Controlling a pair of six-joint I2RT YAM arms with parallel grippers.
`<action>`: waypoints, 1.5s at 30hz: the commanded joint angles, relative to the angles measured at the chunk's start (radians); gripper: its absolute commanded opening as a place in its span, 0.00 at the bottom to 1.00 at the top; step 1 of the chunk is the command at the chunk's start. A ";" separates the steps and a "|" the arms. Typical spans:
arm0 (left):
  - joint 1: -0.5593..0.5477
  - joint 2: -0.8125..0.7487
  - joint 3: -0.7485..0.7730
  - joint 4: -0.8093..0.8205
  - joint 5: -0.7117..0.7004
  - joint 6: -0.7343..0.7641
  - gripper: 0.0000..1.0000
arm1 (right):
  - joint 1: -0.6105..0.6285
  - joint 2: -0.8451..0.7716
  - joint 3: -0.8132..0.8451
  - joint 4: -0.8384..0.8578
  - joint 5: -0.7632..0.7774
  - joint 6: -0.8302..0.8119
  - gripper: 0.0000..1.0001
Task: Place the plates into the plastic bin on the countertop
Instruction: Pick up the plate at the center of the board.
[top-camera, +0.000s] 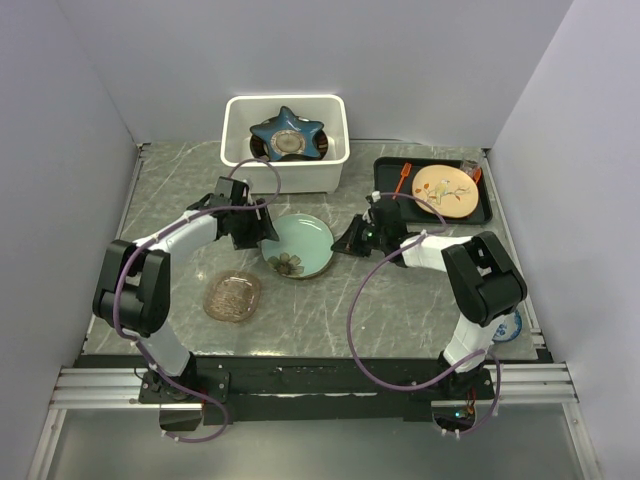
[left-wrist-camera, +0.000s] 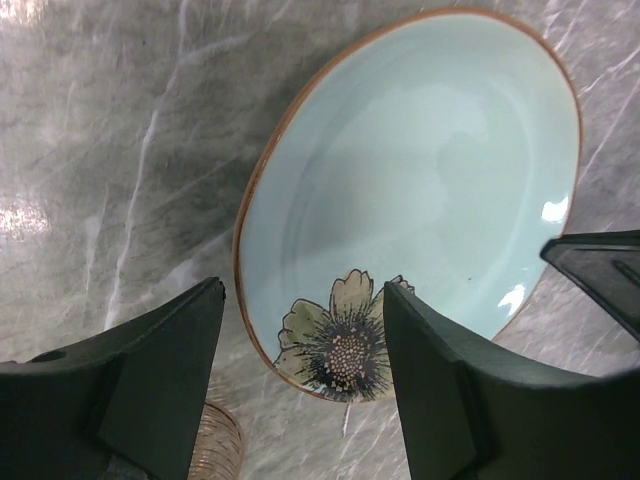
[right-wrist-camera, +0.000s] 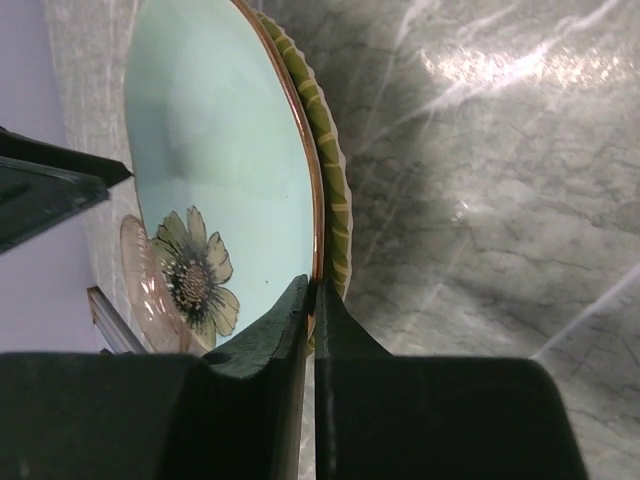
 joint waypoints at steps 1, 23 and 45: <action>-0.004 -0.001 -0.009 0.003 0.000 0.017 0.69 | 0.022 0.008 0.051 0.027 -0.021 -0.011 0.04; -0.004 -0.041 -0.009 -0.008 -0.029 0.023 0.65 | 0.025 -0.115 0.056 -0.105 0.047 -0.075 0.04; -0.006 -0.132 -0.047 0.043 0.000 0.023 0.62 | 0.013 -0.305 -0.030 -0.069 0.073 -0.068 0.03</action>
